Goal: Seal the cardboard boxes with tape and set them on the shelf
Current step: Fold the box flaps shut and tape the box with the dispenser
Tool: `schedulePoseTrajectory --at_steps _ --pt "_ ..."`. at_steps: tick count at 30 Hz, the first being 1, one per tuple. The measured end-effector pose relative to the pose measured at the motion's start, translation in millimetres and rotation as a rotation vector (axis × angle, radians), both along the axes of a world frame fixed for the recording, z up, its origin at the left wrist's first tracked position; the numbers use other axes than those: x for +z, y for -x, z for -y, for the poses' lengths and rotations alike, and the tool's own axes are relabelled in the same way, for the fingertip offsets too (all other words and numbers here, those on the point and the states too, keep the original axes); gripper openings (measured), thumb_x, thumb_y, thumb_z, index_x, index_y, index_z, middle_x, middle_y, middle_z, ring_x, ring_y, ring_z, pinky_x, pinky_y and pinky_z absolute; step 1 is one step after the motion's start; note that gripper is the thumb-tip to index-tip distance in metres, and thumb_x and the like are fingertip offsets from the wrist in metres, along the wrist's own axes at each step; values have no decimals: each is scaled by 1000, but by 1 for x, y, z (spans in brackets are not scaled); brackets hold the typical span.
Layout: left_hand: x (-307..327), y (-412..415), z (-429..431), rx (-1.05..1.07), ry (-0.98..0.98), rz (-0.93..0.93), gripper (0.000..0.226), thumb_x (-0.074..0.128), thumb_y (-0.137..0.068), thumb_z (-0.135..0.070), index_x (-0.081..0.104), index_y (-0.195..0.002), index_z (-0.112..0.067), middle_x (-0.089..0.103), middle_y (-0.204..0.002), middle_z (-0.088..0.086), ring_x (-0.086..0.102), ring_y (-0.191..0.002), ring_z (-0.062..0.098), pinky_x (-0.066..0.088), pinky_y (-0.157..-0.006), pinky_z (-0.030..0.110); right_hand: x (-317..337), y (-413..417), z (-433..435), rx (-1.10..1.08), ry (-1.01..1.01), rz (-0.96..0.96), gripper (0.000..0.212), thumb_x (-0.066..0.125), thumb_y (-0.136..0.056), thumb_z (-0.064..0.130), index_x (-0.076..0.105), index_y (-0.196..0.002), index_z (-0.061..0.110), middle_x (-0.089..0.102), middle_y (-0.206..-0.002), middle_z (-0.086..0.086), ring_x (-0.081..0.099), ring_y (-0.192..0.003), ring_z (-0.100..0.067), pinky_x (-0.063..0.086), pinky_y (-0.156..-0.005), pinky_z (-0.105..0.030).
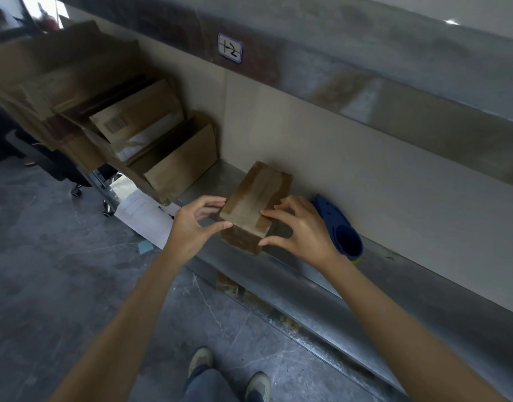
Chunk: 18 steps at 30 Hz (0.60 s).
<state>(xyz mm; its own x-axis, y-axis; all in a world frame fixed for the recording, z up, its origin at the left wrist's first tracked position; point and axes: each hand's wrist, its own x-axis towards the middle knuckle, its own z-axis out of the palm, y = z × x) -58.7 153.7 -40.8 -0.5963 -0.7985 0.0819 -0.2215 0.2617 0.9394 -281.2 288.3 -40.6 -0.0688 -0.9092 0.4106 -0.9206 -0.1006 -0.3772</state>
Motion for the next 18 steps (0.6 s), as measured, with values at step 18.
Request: schedulePoseTrajectory --at_steps 18 --pt "0 5 5 73 -74 -22 82 91 -66 -19 48 -135 -17 47 -135 -1 50 -122 7 45 -101 20 -7 -57 36 -212 24 -152 63 60 -77 71 66 -110 17 60 -108 -4 55 -100 -25 46 -81 -38"
